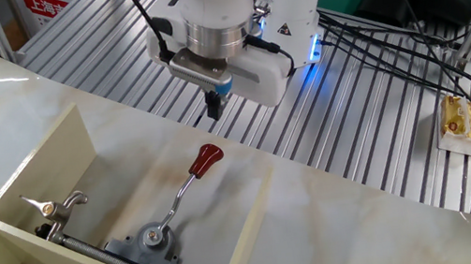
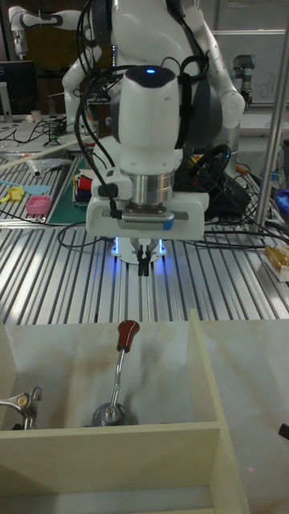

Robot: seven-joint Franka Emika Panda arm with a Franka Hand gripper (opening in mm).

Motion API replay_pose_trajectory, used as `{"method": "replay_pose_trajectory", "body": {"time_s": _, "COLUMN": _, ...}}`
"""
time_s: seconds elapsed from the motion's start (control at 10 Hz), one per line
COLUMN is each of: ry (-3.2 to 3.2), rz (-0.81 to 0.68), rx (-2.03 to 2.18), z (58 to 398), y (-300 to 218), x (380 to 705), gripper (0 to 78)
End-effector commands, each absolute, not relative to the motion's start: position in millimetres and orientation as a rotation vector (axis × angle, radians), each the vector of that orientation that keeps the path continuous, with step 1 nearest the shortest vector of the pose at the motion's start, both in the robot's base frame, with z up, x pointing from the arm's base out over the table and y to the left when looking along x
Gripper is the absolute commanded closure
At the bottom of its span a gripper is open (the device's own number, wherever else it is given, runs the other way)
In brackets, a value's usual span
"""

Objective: Turn on the water tap

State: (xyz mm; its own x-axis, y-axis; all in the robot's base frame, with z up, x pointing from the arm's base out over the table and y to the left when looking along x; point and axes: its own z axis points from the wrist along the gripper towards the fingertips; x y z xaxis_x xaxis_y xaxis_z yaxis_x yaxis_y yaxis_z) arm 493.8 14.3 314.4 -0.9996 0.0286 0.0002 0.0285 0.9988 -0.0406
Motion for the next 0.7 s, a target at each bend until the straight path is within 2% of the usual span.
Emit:
{"method": "replay_pose_trajectory", "body": {"time_s": 0.1, "ry": -3.145, "rz": 0.085, "rx": -0.055, "z": 314.6, "y": 13.2, "x": 497.0, "gripper": 77.6}}
{"method": "replay_pose_trajectory", "body": {"time_s": 0.7, "ry": -3.148, "rz": 0.121, "rx": -0.045, "z": 315.4, "y": 12.6, "x": 501.2, "gripper": 77.6}}
